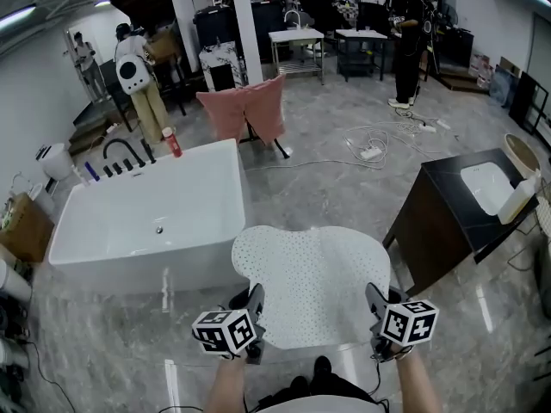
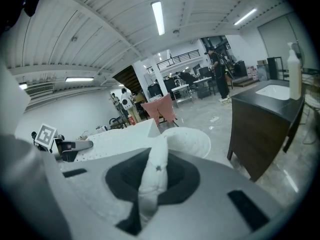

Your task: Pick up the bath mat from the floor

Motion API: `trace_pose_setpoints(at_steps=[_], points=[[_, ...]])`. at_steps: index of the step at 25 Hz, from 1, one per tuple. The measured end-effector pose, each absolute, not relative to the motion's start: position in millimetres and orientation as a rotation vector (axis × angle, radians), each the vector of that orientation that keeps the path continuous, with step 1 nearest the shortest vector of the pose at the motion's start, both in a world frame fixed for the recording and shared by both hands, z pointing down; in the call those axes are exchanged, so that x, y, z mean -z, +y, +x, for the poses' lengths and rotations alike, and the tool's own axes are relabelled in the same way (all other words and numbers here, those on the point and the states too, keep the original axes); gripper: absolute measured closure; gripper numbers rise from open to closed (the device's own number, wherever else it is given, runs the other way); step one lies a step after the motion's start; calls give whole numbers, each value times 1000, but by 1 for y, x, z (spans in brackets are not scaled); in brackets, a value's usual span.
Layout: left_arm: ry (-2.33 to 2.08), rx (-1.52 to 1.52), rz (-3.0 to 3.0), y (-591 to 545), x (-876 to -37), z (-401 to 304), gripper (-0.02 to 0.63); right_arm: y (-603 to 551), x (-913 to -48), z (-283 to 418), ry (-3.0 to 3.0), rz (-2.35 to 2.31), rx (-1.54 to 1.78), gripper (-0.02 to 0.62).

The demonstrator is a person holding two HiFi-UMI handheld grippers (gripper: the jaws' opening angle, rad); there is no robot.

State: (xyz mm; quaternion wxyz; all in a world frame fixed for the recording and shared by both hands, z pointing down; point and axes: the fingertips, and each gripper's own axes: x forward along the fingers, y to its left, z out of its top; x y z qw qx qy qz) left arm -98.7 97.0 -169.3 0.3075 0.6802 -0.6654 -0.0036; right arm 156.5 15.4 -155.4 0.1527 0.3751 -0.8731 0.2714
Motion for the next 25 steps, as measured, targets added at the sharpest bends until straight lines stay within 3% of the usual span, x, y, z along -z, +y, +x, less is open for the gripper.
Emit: trace_pose_setpoints(at_steps=[25], points=[[-1777,7,1796,89,171,-91,595,5,152,165,-2501,1072,-770,572]])
